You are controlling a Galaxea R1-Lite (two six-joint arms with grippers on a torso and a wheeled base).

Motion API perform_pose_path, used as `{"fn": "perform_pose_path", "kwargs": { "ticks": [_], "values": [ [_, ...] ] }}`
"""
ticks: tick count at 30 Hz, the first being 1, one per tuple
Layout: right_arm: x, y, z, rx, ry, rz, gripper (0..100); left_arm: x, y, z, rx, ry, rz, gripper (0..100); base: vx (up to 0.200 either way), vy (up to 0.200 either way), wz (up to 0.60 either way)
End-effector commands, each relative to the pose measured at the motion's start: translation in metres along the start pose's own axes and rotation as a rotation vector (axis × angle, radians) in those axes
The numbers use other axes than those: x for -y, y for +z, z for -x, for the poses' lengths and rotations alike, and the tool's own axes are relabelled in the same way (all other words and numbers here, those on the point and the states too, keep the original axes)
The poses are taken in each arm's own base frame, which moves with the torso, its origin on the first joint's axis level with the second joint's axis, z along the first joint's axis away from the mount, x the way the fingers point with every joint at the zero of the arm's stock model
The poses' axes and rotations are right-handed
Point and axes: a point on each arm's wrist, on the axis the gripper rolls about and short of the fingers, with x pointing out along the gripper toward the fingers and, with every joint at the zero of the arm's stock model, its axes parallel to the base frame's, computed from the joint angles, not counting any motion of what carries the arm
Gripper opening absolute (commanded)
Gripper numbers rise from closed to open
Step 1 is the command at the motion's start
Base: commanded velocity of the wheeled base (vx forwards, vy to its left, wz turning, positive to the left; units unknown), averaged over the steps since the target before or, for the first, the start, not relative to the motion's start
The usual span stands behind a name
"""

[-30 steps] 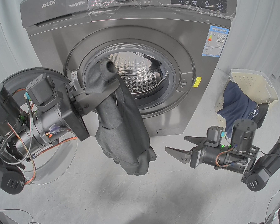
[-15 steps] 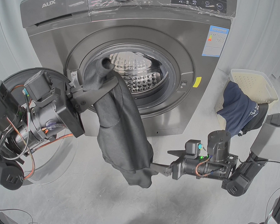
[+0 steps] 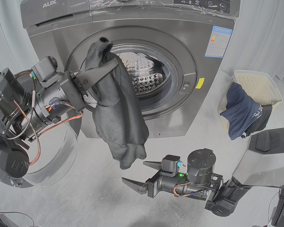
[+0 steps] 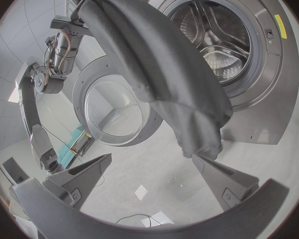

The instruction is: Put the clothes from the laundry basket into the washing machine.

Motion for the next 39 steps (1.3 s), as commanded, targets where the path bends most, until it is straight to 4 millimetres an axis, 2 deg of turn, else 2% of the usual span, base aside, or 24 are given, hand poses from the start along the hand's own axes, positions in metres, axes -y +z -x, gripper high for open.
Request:
{"fn": "perform_pose_path", "kwargs": {
  "ticks": [1,4,6,9,10,12,15,20,23,28,30,33,36,39],
  "values": [
    [0.006,-0.015,-0.011,-0.016,-0.014,-0.007,100,0.001,0.006,0.002,0.012,-0.006,0.009,0,0.000,0.000,0.00],
    [0.010,-0.013,-0.003,-0.010,-0.027,-0.008,100,0.004,0.009,0.004,0.011,-0.010,0.011,0,0.000,0.000,0.00],
    [0.019,-0.001,0.014,0.037,-0.055,-0.003,100,0.002,0.008,0.002,0.006,-0.006,0.014,0,0.000,0.000,0.00],
    [0.025,0.007,0.026,0.058,-0.081,-0.005,100,0.001,0.007,0.002,0.003,-0.007,0.014,0,0.000,0.000,0.00],
    [0.033,0.016,0.036,0.080,-0.115,-0.008,100,0.001,0.005,0.001,-0.005,-0.014,0.016,0,0.000,0.000,0.00],
    [0.039,0.021,0.039,0.093,-0.134,-0.009,100,0.000,0.004,0.001,-0.009,-0.018,0.020,0,0.000,0.000,0.00],
    [0.070,0.038,0.044,0.153,-0.224,-0.008,100,0.000,0.006,-0.001,-0.006,-0.031,0.015,0,0.000,0.000,0.00],
    [0.098,0.050,0.039,0.166,-0.306,-0.016,100,0.003,0.009,-0.003,0.004,-0.045,0.008,0,0.000,0.000,0.00],
    [0.116,0.046,0.028,0.137,-0.345,-0.032,100,0.006,0.012,-0.004,0.012,-0.059,0.006,0,0.000,0.000,0.00],
    [0.133,0.028,-0.006,0.079,-0.386,-0.049,100,0.022,0.017,-0.005,0.025,-0.111,0.033,0,0.000,0.000,0.00],
    [0.130,0.024,-0.020,0.071,-0.363,-0.044,100,0.027,0.020,-0.003,0.025,-0.137,0.054,0,0.000,0.000,0.00],
    [0.114,0.017,-0.037,0.052,-0.308,-0.037,100,0.032,0.025,0.003,0.020,-0.163,0.092,0,0.000,0.000,0.00],
    [0.094,0.011,-0.044,0.036,-0.247,-0.032,100,0.031,0.028,0.007,0.014,-0.164,0.115,0,0.000,0.000,0.00],
    [0.075,0.009,-0.046,0.027,-0.182,-0.028,100,0.018,0.032,0.015,0.004,-0.129,0.094,0,0.000,0.000,0.00]
  ]
}}
